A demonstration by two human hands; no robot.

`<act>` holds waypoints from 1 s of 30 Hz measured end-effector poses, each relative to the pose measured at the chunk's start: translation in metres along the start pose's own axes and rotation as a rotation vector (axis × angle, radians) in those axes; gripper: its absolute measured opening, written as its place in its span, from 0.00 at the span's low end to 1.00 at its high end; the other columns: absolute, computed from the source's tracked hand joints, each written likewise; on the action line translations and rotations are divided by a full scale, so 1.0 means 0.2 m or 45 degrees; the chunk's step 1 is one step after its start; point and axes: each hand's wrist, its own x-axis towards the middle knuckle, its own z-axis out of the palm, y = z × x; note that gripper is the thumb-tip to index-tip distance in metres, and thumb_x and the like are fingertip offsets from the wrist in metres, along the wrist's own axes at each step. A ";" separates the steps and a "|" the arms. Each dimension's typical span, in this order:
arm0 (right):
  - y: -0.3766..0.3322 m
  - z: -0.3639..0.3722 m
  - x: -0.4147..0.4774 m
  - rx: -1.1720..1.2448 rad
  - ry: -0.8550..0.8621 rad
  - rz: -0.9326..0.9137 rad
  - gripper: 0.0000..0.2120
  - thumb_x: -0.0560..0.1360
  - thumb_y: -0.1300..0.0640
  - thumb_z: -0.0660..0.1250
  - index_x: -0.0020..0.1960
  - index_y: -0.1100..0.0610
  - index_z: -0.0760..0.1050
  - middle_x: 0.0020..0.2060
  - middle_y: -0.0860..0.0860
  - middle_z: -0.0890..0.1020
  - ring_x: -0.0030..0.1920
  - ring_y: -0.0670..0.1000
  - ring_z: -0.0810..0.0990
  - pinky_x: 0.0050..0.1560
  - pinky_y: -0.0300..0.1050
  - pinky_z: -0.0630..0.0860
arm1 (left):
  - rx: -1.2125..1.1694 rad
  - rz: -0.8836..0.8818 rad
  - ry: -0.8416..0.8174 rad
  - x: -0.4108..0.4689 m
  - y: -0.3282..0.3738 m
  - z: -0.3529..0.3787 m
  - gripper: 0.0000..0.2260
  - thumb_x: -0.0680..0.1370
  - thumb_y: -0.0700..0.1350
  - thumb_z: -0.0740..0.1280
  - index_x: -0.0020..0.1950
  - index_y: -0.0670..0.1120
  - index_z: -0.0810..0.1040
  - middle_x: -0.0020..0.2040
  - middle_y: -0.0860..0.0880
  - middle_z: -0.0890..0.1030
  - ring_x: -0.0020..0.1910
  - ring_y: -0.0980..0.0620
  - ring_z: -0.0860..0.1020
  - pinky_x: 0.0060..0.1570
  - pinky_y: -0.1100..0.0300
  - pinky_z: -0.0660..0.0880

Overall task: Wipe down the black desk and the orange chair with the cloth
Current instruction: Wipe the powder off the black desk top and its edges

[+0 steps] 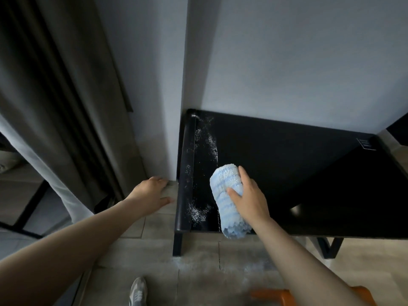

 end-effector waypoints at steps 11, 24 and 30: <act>-0.15 0.05 0.34 -0.154 0.182 0.079 0.23 0.79 0.48 0.63 0.73 0.49 0.66 0.61 0.50 0.80 0.57 0.52 0.79 0.54 0.48 0.76 | -0.006 0.183 -0.110 0.41 -0.19 -0.07 0.31 0.77 0.58 0.65 0.76 0.50 0.61 0.75 0.50 0.63 0.73 0.50 0.63 0.70 0.58 0.61; -0.11 -0.01 1.07 -0.165 0.200 0.025 0.23 0.79 0.47 0.63 0.73 0.50 0.67 0.58 0.50 0.80 0.55 0.50 0.79 0.49 0.44 0.75 | -0.011 0.109 -0.087 0.98 -0.09 -0.13 0.28 0.75 0.59 0.66 0.73 0.51 0.66 0.73 0.50 0.67 0.70 0.47 0.68 0.66 0.55 0.66; -0.13 0.03 1.38 -0.189 0.211 0.012 0.23 0.79 0.46 0.63 0.73 0.49 0.67 0.57 0.51 0.80 0.54 0.51 0.79 0.46 0.43 0.72 | 0.106 0.156 -0.184 1.21 -0.07 -0.14 0.28 0.75 0.59 0.66 0.73 0.53 0.66 0.73 0.52 0.66 0.70 0.50 0.66 0.67 0.53 0.66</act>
